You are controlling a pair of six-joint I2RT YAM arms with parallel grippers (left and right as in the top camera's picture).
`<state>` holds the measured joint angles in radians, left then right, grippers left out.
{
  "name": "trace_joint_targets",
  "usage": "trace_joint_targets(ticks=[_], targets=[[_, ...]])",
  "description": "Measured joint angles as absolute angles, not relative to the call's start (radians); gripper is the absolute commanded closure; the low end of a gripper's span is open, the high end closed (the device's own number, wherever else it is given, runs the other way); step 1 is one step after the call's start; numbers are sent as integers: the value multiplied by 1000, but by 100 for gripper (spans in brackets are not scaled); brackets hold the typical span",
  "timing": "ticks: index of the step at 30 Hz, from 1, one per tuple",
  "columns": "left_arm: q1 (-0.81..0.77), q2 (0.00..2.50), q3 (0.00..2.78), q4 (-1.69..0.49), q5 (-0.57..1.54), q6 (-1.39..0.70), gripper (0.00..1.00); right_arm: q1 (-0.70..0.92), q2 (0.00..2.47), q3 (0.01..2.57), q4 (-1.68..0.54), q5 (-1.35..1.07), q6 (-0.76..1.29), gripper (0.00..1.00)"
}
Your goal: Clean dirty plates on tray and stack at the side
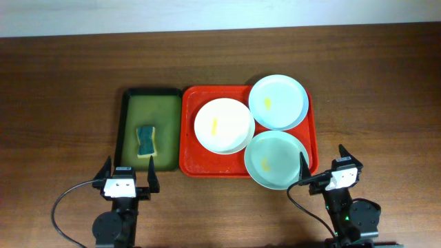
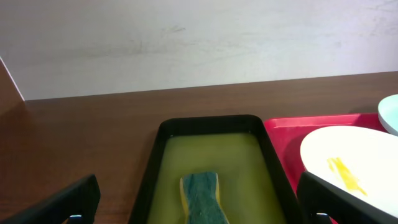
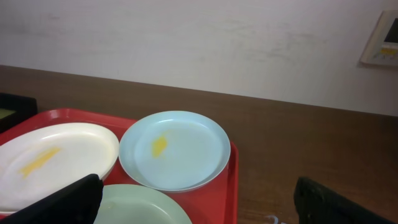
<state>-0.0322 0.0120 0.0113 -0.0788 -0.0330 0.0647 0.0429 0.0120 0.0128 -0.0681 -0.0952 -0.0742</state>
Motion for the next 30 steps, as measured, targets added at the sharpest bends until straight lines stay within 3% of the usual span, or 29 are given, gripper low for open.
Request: trace_joint_targets(ticks=[10, 14, 18, 21, 27, 28, 29, 30], targets=[[-32, 12, 12, -76, 62, 64, 0, 43, 12, 13, -68, -96, -74, 1], [-32, 16, 143, -366, 171, 64, 1, 43, 12, 13, -68, -96, -75, 1], [-32, 82, 385, -501, 204, 64, 1, 43, 12, 13, -68, -95, -74, 1], [-32, 299, 615, -544, 241, 64, 1, 43, 17, 13, -68, -95, -74, 1], [-32, 901, 1165, -1060, 261, 64, 1, 43, 18, 12, -68, -95, -74, 1], [-32, 986, 1234, -1078, 262, 64, 10, 43, 18, 12, -68, -95, -74, 1], [-32, 1065, 1271, -1079, 266, 64, 58, 43, 18, 12, -68, -95, -74, 1], [-32, 1113, 1280, -1077, 270, 67, 99, 43, 18, 12, -68, -95, -74, 1]])
